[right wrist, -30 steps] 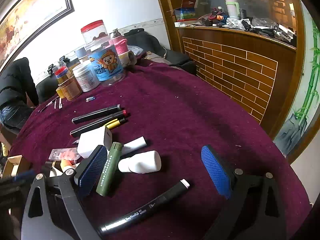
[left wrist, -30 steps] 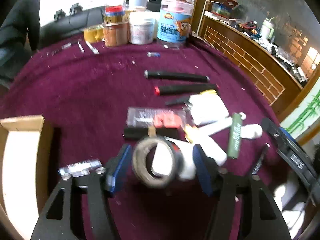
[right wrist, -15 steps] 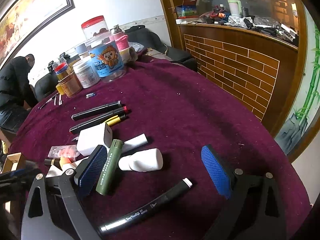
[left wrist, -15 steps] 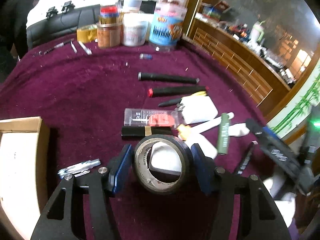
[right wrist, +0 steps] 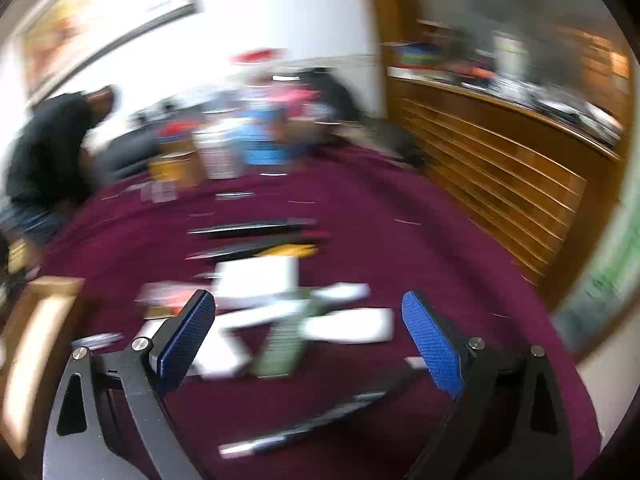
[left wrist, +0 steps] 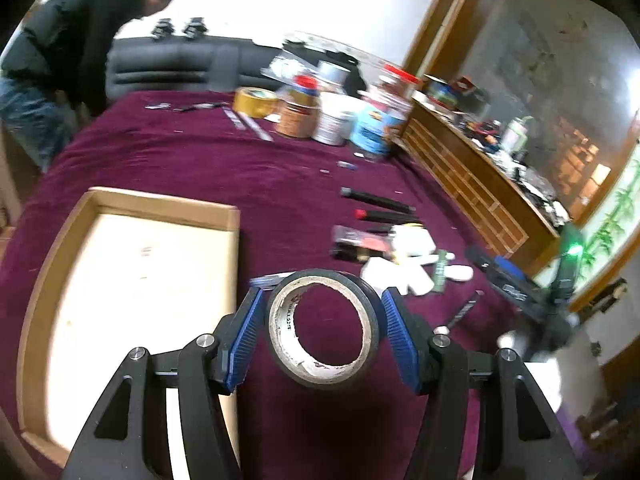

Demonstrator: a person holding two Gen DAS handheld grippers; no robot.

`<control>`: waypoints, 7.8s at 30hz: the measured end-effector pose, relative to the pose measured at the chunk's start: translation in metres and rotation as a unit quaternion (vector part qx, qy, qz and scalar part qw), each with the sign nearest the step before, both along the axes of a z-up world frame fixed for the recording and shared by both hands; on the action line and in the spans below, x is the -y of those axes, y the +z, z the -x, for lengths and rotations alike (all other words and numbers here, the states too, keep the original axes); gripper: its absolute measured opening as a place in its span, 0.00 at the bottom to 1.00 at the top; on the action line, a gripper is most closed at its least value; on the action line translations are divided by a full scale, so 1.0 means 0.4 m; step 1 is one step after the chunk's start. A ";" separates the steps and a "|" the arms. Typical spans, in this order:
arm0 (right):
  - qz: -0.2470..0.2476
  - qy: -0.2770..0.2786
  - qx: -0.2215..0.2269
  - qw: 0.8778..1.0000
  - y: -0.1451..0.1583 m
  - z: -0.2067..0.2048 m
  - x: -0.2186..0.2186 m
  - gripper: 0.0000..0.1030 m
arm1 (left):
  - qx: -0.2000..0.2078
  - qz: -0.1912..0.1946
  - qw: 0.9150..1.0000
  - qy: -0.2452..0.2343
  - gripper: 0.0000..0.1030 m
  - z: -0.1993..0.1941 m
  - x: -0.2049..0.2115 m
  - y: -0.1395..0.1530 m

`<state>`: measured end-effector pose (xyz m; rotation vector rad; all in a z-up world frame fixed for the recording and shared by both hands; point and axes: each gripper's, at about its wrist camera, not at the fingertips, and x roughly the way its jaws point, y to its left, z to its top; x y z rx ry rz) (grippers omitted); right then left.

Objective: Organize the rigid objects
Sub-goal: 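Carry the tape roll over the box with the left tool while the right tool grasps the clear pen, then open both tools to drop the tape roll and clear pen into the box, then move the left tool back to the table and grasp the white square charger, then release the charger into the box with the left tool while the right tool drops the glue bottle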

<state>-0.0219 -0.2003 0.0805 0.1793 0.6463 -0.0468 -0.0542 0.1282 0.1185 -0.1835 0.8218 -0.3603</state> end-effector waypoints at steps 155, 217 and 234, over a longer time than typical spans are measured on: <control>-0.030 -0.087 -0.014 0.996 -0.097 -0.112 0.201 0.99 | -0.044 -0.127 0.987 -0.083 0.58 -0.063 0.330 -0.259; -0.202 0.301 -0.249 0.898 -0.144 -0.321 -0.738 0.24 | -0.166 0.117 0.970 0.133 0.59 -0.324 -0.426 -0.269; -0.198 0.287 -0.218 0.912 -0.110 -0.326 -0.731 0.33 | -0.128 0.154 0.969 0.143 0.64 -0.244 -0.487 -0.189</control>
